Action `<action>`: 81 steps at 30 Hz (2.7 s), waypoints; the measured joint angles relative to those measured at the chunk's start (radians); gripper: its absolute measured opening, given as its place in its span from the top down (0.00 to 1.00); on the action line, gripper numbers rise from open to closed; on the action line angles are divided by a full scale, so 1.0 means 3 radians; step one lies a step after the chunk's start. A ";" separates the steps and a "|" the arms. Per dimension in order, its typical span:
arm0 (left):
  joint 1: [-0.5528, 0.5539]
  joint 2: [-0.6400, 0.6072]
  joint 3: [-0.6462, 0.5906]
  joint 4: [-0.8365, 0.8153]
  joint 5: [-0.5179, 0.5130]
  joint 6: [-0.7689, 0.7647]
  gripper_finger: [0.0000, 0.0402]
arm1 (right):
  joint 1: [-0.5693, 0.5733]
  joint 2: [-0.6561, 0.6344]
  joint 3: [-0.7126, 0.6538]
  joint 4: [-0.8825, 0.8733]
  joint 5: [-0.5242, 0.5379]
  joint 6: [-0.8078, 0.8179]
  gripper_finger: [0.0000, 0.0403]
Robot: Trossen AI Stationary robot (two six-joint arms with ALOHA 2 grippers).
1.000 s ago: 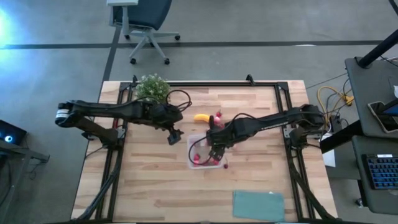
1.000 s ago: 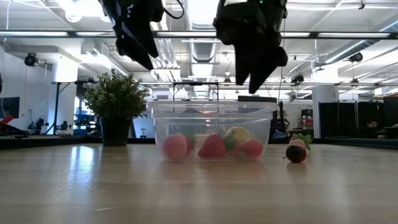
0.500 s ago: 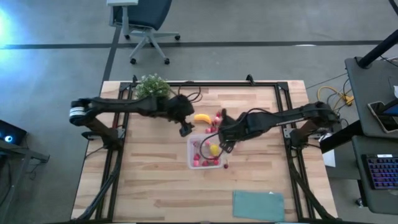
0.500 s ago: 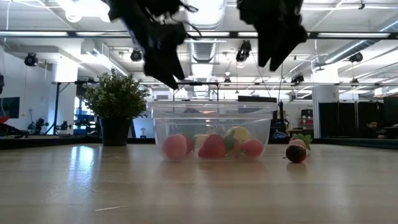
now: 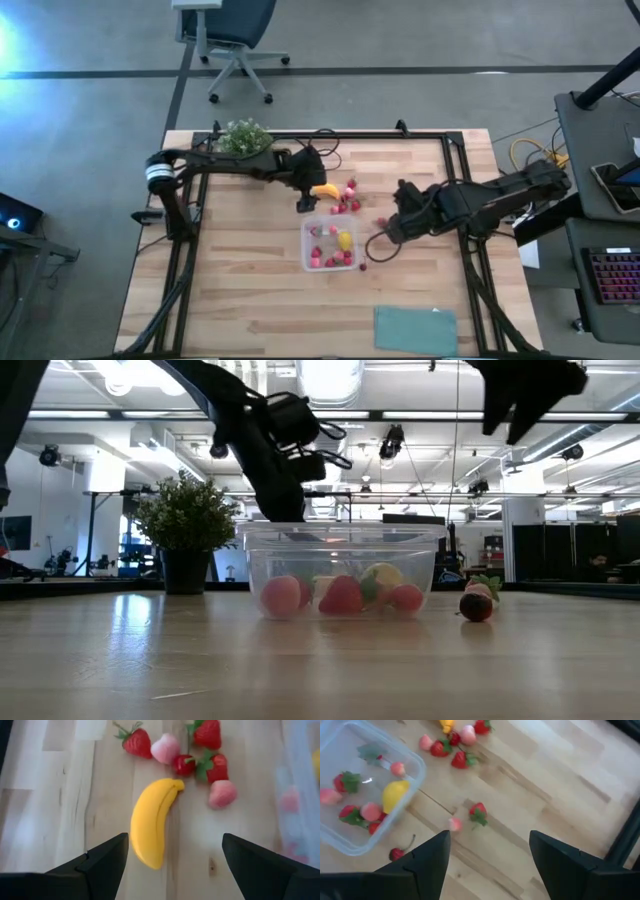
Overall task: Pick and placing Produce into tupperware
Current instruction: Put the yellow banana into the transparent container
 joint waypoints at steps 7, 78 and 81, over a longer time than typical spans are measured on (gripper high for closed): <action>0.0113 0.0084 0.0149 0.0004 0.0026 0.0247 0.24 | 0.0085 -0.0256 -0.0416 0.0028 -0.0022 0.0348 0.34; 0.0140 0.0486 0.0595 -0.0436 0.0064 0.0179 0.68 | 0.0080 -0.0629 -0.1000 0.0396 0.0017 0.0343 0.34; 0.0070 0.0204 0.0591 -0.0566 0.0234 -0.0082 0.68 | 0.0080 -0.0628 -0.1000 0.0403 0.0021 0.0327 0.34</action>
